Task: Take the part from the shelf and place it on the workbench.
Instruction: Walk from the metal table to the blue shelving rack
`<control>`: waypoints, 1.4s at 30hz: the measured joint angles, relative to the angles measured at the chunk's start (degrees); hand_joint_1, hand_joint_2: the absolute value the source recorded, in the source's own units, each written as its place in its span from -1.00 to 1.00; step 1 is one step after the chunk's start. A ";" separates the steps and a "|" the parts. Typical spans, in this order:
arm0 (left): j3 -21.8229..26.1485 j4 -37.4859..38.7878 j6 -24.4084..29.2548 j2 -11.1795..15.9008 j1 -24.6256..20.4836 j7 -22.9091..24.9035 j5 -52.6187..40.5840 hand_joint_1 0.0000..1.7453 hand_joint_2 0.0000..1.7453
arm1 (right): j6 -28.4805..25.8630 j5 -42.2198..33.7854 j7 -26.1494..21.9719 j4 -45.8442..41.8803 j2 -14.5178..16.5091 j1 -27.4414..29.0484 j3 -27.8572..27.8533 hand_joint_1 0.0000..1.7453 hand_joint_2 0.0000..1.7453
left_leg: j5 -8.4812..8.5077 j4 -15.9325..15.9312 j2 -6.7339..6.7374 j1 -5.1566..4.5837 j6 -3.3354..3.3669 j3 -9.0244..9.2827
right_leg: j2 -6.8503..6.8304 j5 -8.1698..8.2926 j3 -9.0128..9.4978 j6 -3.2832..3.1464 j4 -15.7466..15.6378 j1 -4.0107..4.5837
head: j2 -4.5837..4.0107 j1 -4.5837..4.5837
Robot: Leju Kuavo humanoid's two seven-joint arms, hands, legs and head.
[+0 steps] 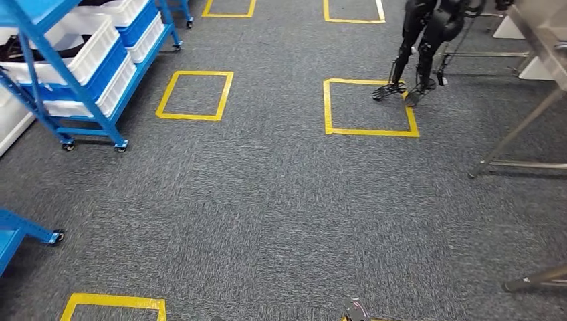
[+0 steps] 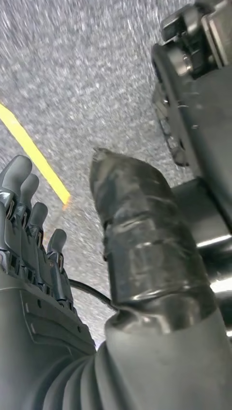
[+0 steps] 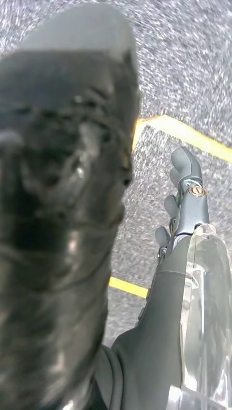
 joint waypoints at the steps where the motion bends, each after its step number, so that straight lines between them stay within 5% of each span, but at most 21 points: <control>1: 0.00 0.00 -0.02 -0.03 0.01 0.02 0.06 -1.00 -1.00 | 0.01 0.03 0.01 0.04 0.00 -0.02 0.39 -1.00 -1.00 | 1.73 -3.77 1.10 0.13 -0.14 1.87 | -0.63 -0.24 0.18 0.27 0.10 -0.02 | 0.00 0.00; 4: 0.00 0.00 -0.06 -0.19 -0.16 0.01 0.17 -1.00 -1.00 | 0.02 0.07 0.05 0.14 -0.02 -0.10 1.02 -1.00 -1.00 | 3.44 -10.40 3.85 -0.38 0.58 5.30 | -2.10 -1.04 0.63 1.38 0.51 0.34 | 0.00 0.06; 7: 0.00 0.00 -0.07 -0.30 -0.13 0.00 0.24 -1.00 -1.00 | 0.03 0.13 0.07 0.18 0.04 -0.23 1.24 -1.00 -1.00 | 3.30 -10.69 2.35 -0.74 1.87 5.48 | -3.14 -1.59 1.22 2.26 0.47 0.15 | 0.00 0.26; 9: 0.00 0.00 -0.05 -0.36 -0.12 -0.05 0.40 -1.00 -1.00 | 0.14 0.44 0.07 0.20 0.12 -0.40 1.52 -1.00 -1.00 | 3.45 -11.09 1.15 -0.69 2.51 5.84 | -1.45 -3.52 0.35 2.72 3.11 -0.15 | 0.00 0.39; 11: 0.00 0.00 -0.04 -0.40 -0.24 -0.11 0.58 -1.00 -1.00 | 0.31 0.90 0.07 0.23 0.10 -0.51 1.93 -1.00 -1.00 | 3.53 -11.24 -0.18 -0.78 2.97 5.97 | 1.23 -6.65 -2.99 2.73 9.89 -0.16 | 0.00 0.56; 13: 0.00 0.00 -0.19 -0.43 -0.33 -0.13 0.84 -1.00 -1.00 | 0.48 1.10 0.17 0.26 0.01 -0.34 2.31 -1.00 -1.00 | 3.53 -11.23 -1.79 -1.04 3.20 6.00 | 2.42 -7.63 -6.34 2.33 15.34 0.07 | 0.00 0.60; 15: 0.00 0.00 -0.62 -0.45 -0.28 -0.13 1.10 -1.00 -1.00 | 0.58 1.17 0.29 0.28 -0.07 -0.18 2.53 -1.00 -1.00 | 3.52 -11.22 -3.61 -1.26 3.25 6.18 | 3.16 -4.49 -6.38 1.61 13.25 0.45 | 0.00 0.60; 18: 0.00 0.00 -1.20 -0.54 -0.24 -0.16 1.16 -1.00 -1.00 | 0.60 1.37 0.31 0.31 -0.38 -0.40 2.62 -1.00 -1.00 | 3.57 -11.15 -5.94 -1.31 3.13 6.15 | 6.77 0.90 -2.90 0.42 3.43 0.96 | 0.00 0.57; 20: 0.00 0.00 -1.39 -0.67 -0.21 -0.26 1.13 -1.00 -1.00 | 0.68 1.53 0.31 0.34 -0.58 -0.49 2.71 -1.00 -1.00 | 3.76 -11.16 -7.15 -1.13 2.77 5.80 | 8.04 1.12 -2.03 0.12 1.19 1.16 | 0.00 0.62; 21: 0.00 0.00 -1.45 -0.72 -0.15 -0.34 1.11 -1.00 -1.00 | 0.74 1.62 0.31 0.34 -0.58 -0.48 2.74 -1.00 -1.00 | 3.90 -11.27 -7.82 -1.06 2.50 5.65 | 7.49 1.21 -1.80 0.03 0.77 1.13 | 0.00 0.65; 22: 0.00 0.00 -1.48 -0.76 -0.05 -0.41 1.08 -1.00 -1.00 | 0.82 1.69 0.31 0.36 -0.60 -0.50 2.75 -1.00 -1.00 | 3.86 -11.23 -7.64 -1.07 2.26 5.52 | 6.78 1.38 -1.55 -0.13 0.41 0.99 | 0.00 0.67; 24: 0.00 0.00 -1.52 -0.78 0.04 -0.51 1.03 -1.00 -1.00 | 0.85 1.81 0.31 0.38 -0.63 -0.58 2.77 -1.00 -1.00 | 2.37 -9.18 -5.09 -1.33 1.75 4.48 | 5.33 1.74 -1.01 -0.51 -0.44 0.63 | 0.00 0.50; 26: 0.00 0.00 -1.53 -0.78 -0.10 -0.56 0.98 -1.00 -1.00 | 0.77 1.92 0.31 0.42 -0.68 -0.56 2.83 -1.00 -1.00 | -1.09 -2.84 -1.84 -1.34 1.26 1.46 | 3.74 1.74 -0.85 -0.75 -0.70 0.64 | 0.00 0.28; 28: 0.00 0.00 -1.53 -0.78 -0.17 -0.60 0.95 -1.00 -1.00 | 0.74 1.98 0.31 0.46 -0.69 -0.42 2.93 -1.00 -1.00 | -3.30 3.35 -0.86 -1.07 0.78 -1.57 | 1.95 1.53 -0.83 -0.79 -0.61 0.66 | 0.00 0.21; 29: 0.00 0.00 -1.52 -0.77 -0.13 -0.61 0.94 -1.00 -1.00 | 0.74 2.00 0.31 0.49 -0.70 -0.37 2.97 -1.00 -1.00 | -2.91 3.90 -0.62 -0.91 0.56 -1.80 | 1.10 1.40 -0.79 -0.71 -0.54 0.60 | 0.00 0.21; 32: 0.00 0.00 -1.51 -0.75 -0.05 -0.62 0.93 -1.00 -1.00 | 0.76 2.09 0.30 0.51 -0.72 -0.42 3.00 -1.00 -1.00 | 1.95 -5.58 1.81 -0.79 0.28 3.35 | -1.08 0.77 -0.46 -0.06 -0.12 0.45 | 0.00 0.17; 34: -0.01 0.00 -1.51 -0.76 -0.17 -0.64 0.92 -1.00 -1.00 | 0.76 2.10 0.29 0.52 -0.78 -0.55 3.01 -1.00 -1.00 | 3.37 -10.69 3.53 -1.03 0.97 6.09 | -2.16 0.28 -0.18 0.56 0.20 0.65 | 0.00 0.29; 37: -0.02 0.00 -1.49 -0.78 -0.14 -0.66 0.91 -1.00 -1.00 | 0.76 2.10 0.27 0.52 -0.80 -0.66 3.02 -1.00 -1.00 | 3.35 -11.29 2.40 -1.22 2.33 6.29 | -3.12 -0.13 0.16 1.47 0.29 0.66 | 0.00 0.51; 39: -0.03 0.00 -1.42 -0.78 -0.11 -0.67 0.89 -1.00 -1.00 | 0.76 2.11 0.19 0.52 -0.80 -0.74 3.03 -1.00 -1.00 | 3.55 -11.65 1.25 -1.09 2.96 6.50 | -1.07 -1.60 -0.44 2.13 2.04 0.34 | 0.00 0.62; 42: -0.11 0.00 -1.31 -0.79 -0.37 -0.76 0.87 -1.00 -1.00 | 0.76 2.13 0.11 0.55 -0.82 -0.61 3.06 -1.00 -1.00 | 3.66 -11.80 -0.59 -1.06 3.59 6.57 | 2.47 -6.25 -5.24 2.39 11.72 0.17 | 0.00 0.85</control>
